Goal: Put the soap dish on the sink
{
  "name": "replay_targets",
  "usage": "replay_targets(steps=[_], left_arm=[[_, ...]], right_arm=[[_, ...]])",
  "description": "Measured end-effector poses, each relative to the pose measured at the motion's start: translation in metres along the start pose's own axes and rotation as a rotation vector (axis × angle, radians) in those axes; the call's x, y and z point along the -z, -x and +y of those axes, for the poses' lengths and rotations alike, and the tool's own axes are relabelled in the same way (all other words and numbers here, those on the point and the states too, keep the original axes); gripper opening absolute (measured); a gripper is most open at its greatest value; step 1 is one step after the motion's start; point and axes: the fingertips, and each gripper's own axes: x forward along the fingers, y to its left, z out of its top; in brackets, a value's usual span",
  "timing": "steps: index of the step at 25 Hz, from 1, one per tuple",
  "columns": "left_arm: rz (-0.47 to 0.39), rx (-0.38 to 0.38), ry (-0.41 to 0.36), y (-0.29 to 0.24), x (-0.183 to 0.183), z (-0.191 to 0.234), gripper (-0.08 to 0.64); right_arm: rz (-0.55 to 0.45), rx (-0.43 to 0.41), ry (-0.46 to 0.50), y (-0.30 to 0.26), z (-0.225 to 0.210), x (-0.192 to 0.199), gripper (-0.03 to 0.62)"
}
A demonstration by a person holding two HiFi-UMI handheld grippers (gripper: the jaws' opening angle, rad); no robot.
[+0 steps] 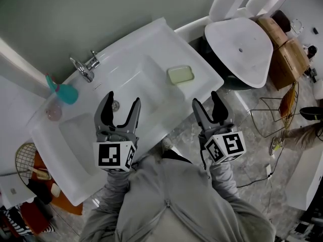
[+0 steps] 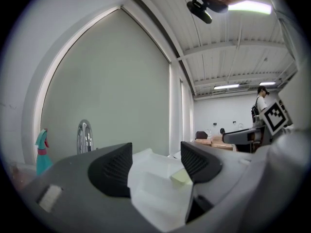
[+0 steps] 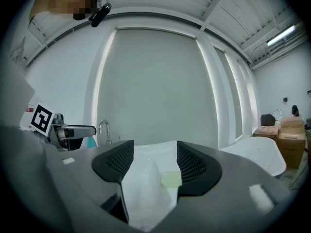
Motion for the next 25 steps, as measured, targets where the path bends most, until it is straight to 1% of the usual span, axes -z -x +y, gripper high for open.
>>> replay_targets(steps=[13, 21, 25], left_arm=[[-0.017, 0.003, -0.014, 0.027, -0.005, 0.012, 0.339], [-0.020, 0.010, -0.037, 0.032, -0.008, 0.015, 0.339], [-0.018, 0.005, -0.028, 0.034, -0.007, 0.016, 0.339]], right_arm=[[0.000, 0.028, 0.055, 0.011, 0.025, 0.004, 0.279], [-0.012, 0.036, 0.060, 0.011, 0.030, 0.000, 0.279], [-0.013, 0.037, 0.059, 0.011, 0.030, -0.001, 0.279]])
